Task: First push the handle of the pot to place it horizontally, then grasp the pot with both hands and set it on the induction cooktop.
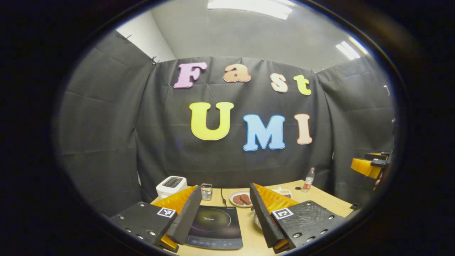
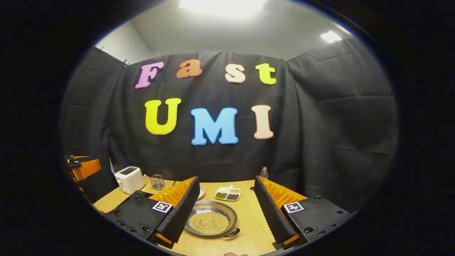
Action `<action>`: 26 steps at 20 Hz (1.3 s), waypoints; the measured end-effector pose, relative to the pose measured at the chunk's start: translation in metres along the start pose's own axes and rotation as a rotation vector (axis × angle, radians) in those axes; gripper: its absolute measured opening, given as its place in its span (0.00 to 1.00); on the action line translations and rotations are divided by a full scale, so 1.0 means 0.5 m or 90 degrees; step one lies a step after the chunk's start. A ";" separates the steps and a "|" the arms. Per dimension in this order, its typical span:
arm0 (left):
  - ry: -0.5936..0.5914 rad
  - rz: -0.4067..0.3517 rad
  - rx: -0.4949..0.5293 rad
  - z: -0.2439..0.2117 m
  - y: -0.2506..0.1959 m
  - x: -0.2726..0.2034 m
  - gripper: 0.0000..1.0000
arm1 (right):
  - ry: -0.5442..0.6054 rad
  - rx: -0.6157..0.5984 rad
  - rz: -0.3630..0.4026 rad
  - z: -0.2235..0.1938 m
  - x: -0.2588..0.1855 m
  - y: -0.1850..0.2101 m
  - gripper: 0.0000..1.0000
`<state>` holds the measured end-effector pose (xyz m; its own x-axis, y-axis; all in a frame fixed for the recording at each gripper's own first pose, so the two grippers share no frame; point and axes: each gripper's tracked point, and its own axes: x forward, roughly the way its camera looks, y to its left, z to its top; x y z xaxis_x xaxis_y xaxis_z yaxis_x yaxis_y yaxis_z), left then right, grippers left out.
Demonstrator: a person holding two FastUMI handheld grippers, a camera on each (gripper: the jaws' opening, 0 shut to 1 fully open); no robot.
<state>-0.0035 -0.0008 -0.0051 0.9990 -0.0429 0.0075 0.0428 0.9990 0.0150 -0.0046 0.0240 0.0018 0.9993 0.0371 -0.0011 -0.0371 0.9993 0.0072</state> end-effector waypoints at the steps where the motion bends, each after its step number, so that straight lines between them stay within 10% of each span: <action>1: 0.000 -0.001 -0.002 0.000 0.000 0.000 0.83 | 0.004 0.001 0.002 -0.003 0.002 -0.001 0.96; 26: 0.077 0.003 -0.018 -0.123 0.024 0.054 0.76 | 0.260 -0.011 0.126 -0.178 0.102 0.094 0.94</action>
<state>0.0244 0.0110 -0.0661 0.9929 -0.0384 -0.1127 0.0371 0.9992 -0.0132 0.0443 0.0734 -0.0870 0.8903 0.2244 -0.3963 -0.2313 0.9724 0.0311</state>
